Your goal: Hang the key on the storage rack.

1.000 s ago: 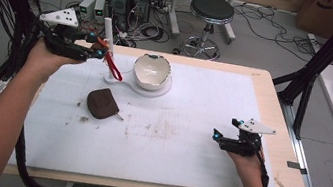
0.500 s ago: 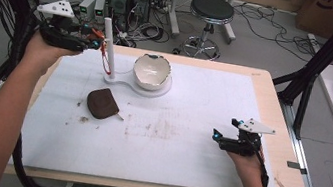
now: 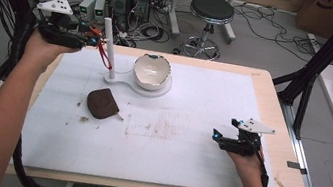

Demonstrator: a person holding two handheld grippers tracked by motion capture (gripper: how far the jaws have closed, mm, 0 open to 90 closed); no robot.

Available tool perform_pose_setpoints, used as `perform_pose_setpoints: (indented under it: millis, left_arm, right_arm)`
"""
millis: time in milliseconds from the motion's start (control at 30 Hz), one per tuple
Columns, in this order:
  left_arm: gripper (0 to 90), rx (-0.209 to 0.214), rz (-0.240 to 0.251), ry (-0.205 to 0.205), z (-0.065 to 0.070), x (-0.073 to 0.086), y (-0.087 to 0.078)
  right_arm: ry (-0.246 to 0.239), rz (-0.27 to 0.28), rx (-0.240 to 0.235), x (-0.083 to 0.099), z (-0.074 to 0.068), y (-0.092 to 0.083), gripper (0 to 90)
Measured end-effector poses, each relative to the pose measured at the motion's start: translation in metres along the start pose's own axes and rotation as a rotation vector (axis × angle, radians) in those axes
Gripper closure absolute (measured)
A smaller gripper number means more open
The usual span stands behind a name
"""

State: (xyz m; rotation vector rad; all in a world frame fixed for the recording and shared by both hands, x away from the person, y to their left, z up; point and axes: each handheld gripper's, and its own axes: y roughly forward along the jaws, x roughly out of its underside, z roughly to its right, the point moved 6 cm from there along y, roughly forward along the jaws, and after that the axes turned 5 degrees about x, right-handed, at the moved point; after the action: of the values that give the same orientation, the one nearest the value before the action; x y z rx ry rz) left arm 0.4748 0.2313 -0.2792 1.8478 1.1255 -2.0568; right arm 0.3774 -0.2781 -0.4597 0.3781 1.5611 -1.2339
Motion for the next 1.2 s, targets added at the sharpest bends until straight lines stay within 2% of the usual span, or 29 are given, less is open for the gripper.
perform_pose_setpoints:
  millis: [300,700,1200]
  left_arm:
    - [48.8,-0.009,0.002,-0.02,-0.007,0.001,0.006]
    - [48.8,-0.014,-0.006,-0.009,-0.009,-0.006,0.013]
    - [48.8,-0.034,-0.028,-0.018,-0.016,-0.005,0.02]
  right_arm:
    - [0.006,-0.002,0.0,0.0,0.0,0.001,16.1]
    - [0.008,-0.007,0.0,0.001,0.001,0.001,16.1]
    - [0.005,-0.007,0.002,0.001,0.002,-0.001,16.1]
